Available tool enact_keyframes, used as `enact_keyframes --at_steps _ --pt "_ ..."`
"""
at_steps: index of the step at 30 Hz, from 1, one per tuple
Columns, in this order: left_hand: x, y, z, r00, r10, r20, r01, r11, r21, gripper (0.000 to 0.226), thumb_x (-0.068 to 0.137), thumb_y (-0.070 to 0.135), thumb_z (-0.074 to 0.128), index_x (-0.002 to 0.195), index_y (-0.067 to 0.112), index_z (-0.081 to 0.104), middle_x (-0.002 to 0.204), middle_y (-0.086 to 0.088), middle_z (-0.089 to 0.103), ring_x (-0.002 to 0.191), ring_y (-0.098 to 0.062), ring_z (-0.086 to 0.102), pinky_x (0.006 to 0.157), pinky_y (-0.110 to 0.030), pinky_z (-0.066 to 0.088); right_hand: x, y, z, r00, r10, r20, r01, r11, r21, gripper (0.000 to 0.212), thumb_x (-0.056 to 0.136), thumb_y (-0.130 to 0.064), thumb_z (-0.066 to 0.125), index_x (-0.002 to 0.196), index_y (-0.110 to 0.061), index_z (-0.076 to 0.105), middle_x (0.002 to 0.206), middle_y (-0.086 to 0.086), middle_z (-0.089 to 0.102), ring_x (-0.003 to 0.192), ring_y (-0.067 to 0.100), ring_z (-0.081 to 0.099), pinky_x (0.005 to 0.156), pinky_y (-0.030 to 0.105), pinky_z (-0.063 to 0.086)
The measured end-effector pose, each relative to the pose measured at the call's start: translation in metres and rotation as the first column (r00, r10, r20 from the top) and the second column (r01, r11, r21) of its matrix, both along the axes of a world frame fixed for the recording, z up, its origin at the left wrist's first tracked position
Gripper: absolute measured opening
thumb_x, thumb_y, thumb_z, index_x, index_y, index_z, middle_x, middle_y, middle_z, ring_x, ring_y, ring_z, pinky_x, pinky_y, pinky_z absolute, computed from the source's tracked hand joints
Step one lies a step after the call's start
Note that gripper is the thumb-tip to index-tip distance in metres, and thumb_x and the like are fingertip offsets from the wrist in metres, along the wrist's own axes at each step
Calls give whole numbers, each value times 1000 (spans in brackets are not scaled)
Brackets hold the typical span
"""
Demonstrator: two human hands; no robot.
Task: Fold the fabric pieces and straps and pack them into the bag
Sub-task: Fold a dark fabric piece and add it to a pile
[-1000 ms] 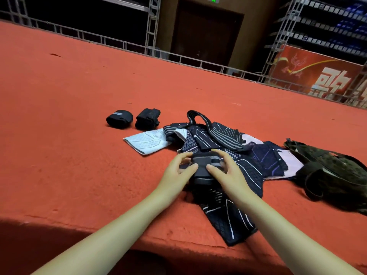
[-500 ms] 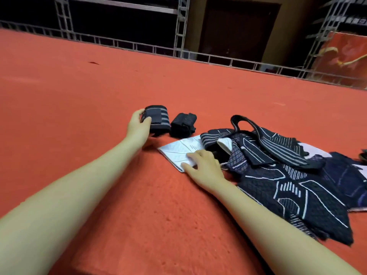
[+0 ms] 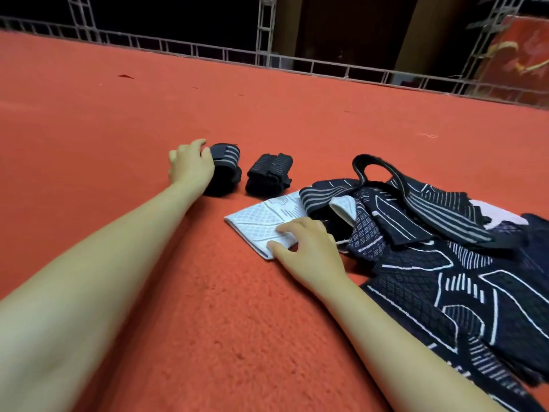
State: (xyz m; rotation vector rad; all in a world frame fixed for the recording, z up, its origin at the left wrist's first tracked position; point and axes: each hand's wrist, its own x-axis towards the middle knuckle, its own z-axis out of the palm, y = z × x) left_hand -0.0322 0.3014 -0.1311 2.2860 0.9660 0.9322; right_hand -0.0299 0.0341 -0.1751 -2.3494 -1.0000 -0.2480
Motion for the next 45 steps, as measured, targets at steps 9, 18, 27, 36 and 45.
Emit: enact_keyframes --at_steps 9,18,27,36,45 --pt "-59 -106 36 978 -200 50 193 974 117 40 92 16 42 132 14 51 134 -11 47 129 -29 30 106 -37 28 -32 -27 23 981 98 -166 -52 963 263 22 84 -17 63 104 -20 68 108 -5 61 110 14 52 92 21 41" --pt "-90 -239 25 772 -630 -80 634 772 36 43 87 7 52 129 13 53 123 -14 53 117 -26 48 98 -28 33 -38 -174 35 998 -32 48 21 975 220 19 83 -15 60 98 -24 68 100 -12 60 102 10 53 87 23 41" --pt "-52 -297 -2 822 -567 -52 569 821 44 37 90 21 51 127 22 55 127 -2 52 123 -21 40 103 -33 32 35 -248 49 908 -381 172 364 923 125 31 83 -15 64 114 -15 64 116 4 58 118 26 47 96 43 42" --pt "-14 -309 -26 891 -453 3 451 887 101 31 93 39 49 122 33 58 133 19 49 124 -10 34 100 -37 29 90 -241 25 905 -411 110 404 911 84 45 89 -24 61 134 -18 54 130 2 58 123 25 44 97 37 40" --pt "-14 -304 -27 900 -434 -22 433 889 152 26 92 36 52 116 35 62 127 19 53 119 -12 37 96 -38 25 84 -244 31 916 -394 -83 392 826 406 22 87 -23 66 108 -22 73 93 5 69 90 19 59 71 22 31"
